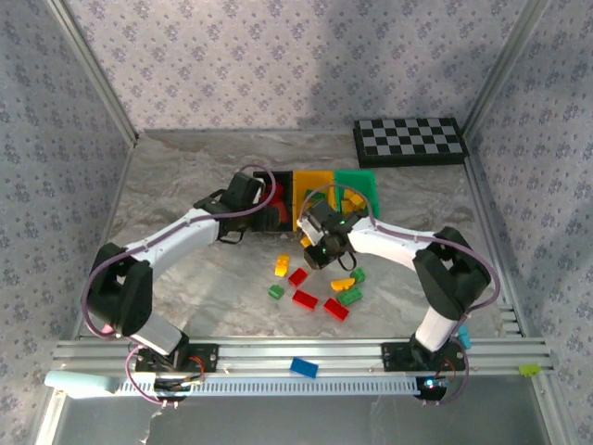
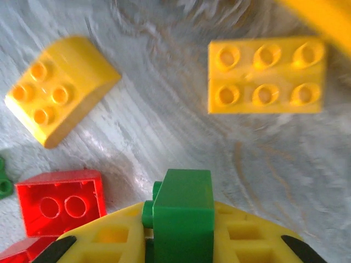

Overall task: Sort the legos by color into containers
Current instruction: Place the lego in the container.

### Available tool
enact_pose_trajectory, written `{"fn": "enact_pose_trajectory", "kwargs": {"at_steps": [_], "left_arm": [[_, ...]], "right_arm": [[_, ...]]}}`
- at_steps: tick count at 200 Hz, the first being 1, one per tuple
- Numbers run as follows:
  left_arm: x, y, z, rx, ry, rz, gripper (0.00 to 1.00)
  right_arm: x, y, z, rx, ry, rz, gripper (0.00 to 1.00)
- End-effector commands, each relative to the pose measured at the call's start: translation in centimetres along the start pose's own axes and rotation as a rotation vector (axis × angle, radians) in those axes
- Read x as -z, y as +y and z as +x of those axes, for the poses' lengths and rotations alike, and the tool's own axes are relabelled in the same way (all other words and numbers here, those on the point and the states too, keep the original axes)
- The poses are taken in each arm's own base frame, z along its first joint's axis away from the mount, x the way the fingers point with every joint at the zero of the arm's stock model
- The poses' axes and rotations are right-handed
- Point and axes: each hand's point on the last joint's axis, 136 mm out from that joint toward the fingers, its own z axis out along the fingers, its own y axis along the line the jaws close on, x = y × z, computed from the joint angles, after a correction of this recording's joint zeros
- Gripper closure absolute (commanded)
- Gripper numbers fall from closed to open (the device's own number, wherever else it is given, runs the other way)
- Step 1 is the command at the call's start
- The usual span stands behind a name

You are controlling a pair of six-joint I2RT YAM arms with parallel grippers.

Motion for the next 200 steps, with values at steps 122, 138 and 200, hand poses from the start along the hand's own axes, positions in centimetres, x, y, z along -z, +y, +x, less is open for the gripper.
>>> {"fn": "enact_pose_trajectory", "kwargs": {"at_steps": [122,138,200], "left_arm": [[2.1,-2.5,7.7,-0.019,0.081,0.122,0.2],[2.7,-2.9,9.3,-0.049,0.106,0.136,0.21],[4.2,-3.4,15.5,-0.157,0.273,0.18,0.28]], "right_arm": [[4.6,-10.9,-18.0,-0.308,-0.377,0.099,0.61],[4.5,-11.1,-18.2,-0.3,-0.375,0.116,0.46],[5.5,-10.7,-15.9,-0.288,-0.374,0.129,0.43]]}}
